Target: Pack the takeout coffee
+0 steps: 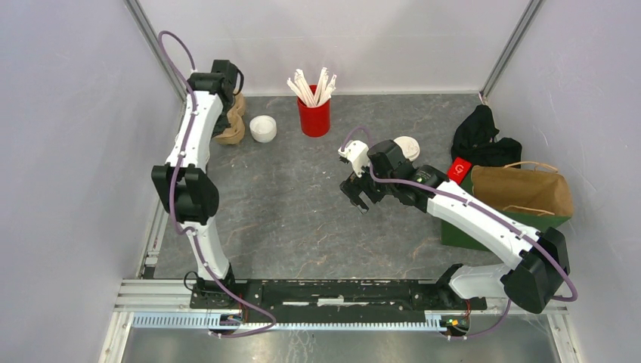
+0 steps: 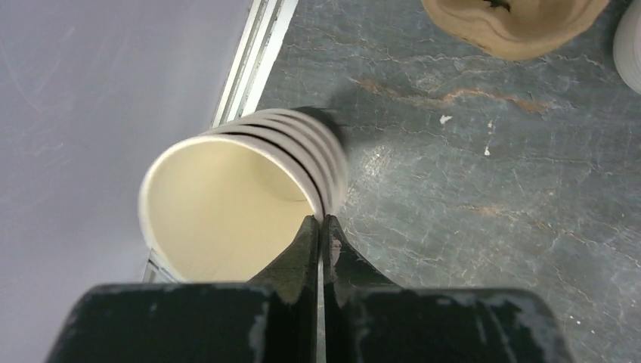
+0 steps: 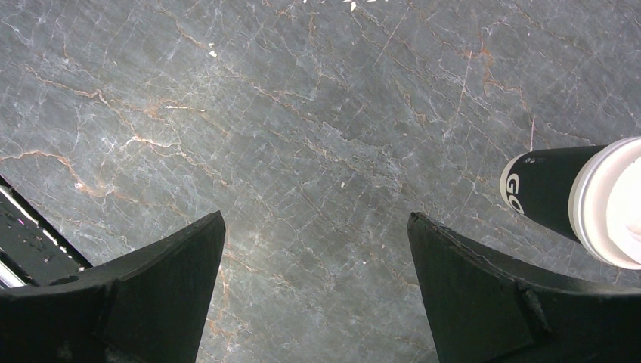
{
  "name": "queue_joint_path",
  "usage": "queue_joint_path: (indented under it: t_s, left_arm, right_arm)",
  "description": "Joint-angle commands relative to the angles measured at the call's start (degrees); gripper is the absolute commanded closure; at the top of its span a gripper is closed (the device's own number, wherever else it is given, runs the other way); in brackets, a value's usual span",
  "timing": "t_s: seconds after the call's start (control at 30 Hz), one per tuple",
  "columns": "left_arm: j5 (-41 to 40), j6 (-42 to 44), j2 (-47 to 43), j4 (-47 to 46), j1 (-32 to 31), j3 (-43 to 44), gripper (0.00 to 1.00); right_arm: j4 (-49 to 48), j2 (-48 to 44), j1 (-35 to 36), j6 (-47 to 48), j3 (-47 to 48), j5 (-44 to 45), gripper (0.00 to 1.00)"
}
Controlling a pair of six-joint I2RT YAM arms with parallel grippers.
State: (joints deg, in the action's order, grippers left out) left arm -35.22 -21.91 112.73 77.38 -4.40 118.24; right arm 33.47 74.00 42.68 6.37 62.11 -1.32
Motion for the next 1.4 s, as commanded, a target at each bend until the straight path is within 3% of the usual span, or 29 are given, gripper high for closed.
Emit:
queue_joint_path:
  t_s: [0.0,0.13,0.23,0.27,0.33,0.37,0.43,0.47,0.53,0.57,0.6,0.67,0.77,0.87,0.9,0.97,1.03,1.1,1.17,1.23,1.3,1.37]
  left_arm:
    - [-4.5,-2.4,0.3,3.3,-2.2,3.1,0.98]
    - [-6.9,-4.3,-4.6,-1.7,-3.1,-1.6,0.98]
    - [0.7,-2.3,-2.9,-2.3,-1.7,-2.5,0.98]
    - [-0.9,-3.2,-2.4,-0.2,-2.1,-1.6,0.98]
    - [-13.2,-6.9,-2.5,3.1,-4.9,0.0,0.98]
    - [-13.8,-6.4,-3.6,1.6,-5.8,-0.7,0.98]
    - [-1.5,-1.6,-5.9,-6.2,-4.0,-5.1,0.98]
    - [0.5,-2.6,-4.9,-4.6,-2.6,-5.6,0.98]
    - [-13.2,-8.0,-1.4,5.4,-6.0,2.2,0.98]
    - [-17.8,-8.5,-1.6,6.0,-7.9,3.5,0.98]
    - [-17.0,-6.9,-3.9,3.1,-8.1,2.7,0.98]
    - [-7.9,-3.4,-5.1,-3.8,-5.5,-2.1,0.98]
    - [-9.9,-8.2,-0.9,4.7,-5.0,2.3,0.98]
    - [-6.9,-6.8,-9.5,-5.0,-7.4,-1.2,0.98]
    - [-1.3,-4.9,-10.5,-9.6,-5.6,-4.8,0.98]
    - [3.5,-4.6,-5.7,-6.0,-1.0,-7.1,0.98]
    - [-2.6,-6.0,-3.4,-0.1,-2.7,-3.4,0.98]
    - [-7.2,-5.0,-9.1,-6.0,-7.6,-4.4,0.98]
    - [1.4,-3.7,-11.3,-10.1,-4.1,-8.7,0.98]
    - [7.5,-4.5,-7.6,-3.1,0.0,-4.6,0.98]
    - [3.4,-4.0,-9.0,-2.6,-4.5,-2.7,0.98]
    - [5.4,-2.6,-12.0,-6.5,-4.8,-6.5,0.98]
  right_arm:
    - [-1.6,-0.2,0.3,0.6,1.0,-0.3,0.02]
    - [-1.6,-0.7,0.3,0.6,0.6,0.2,0.02]
    - [-1.7,-0.5,0.3,0.5,0.5,-0.3,0.02]
    - [-1.7,-0.5,0.4,0.5,0.4,-0.4,0.02]
    - [-1.8,-0.7,0.4,0.6,0.4,-0.2,0.02]
    - [-1.7,-0.8,0.4,0.6,0.3,0.1,0.02]
    - [-1.9,-0.9,0.5,0.6,0.1,0.1,0.02]
    - [-2.0,-0.7,0.5,0.6,0.2,-0.1,0.02]
    - [-1.7,-0.4,0.4,0.6,0.6,-0.4,0.02]
    - [-1.6,-0.4,0.4,0.7,0.6,-0.3,0.02]
    - [-1.6,-0.8,0.5,0.7,0.3,0.2,0.02]
    - [-2.0,-1.0,0.5,0.7,0.1,0.4,0.02]
    - [-1.7,-0.3,0.6,0.6,0.7,-0.5,0.02]
    - [-1.6,-1.0,0.6,0.7,0.1,0.8,0.02]
    - [-1.9,-1.1,0.6,0.7,-0.2,0.8,0.02]
    - [-2.1,-0.5,0.7,0.6,0.1,0.1,0.02]
    - [-1.5,0.3,1.0,0.7,1.2,-0.4,0.02]
    - [-1.4,-0.3,1.0,0.8,0.8,0.8,0.02]
    - [-2.0,-0.7,1.0,0.8,0.0,1.0,0.02]
    - [-1.8,0.5,1.1,0.5,1.0,-0.3,0.02]
    - [-1.1,1.3,1.4,0.6,2.1,-0.7,0.02]
    - [-1.4,1.1,1.3,0.5,2.2,0.1,0.02]
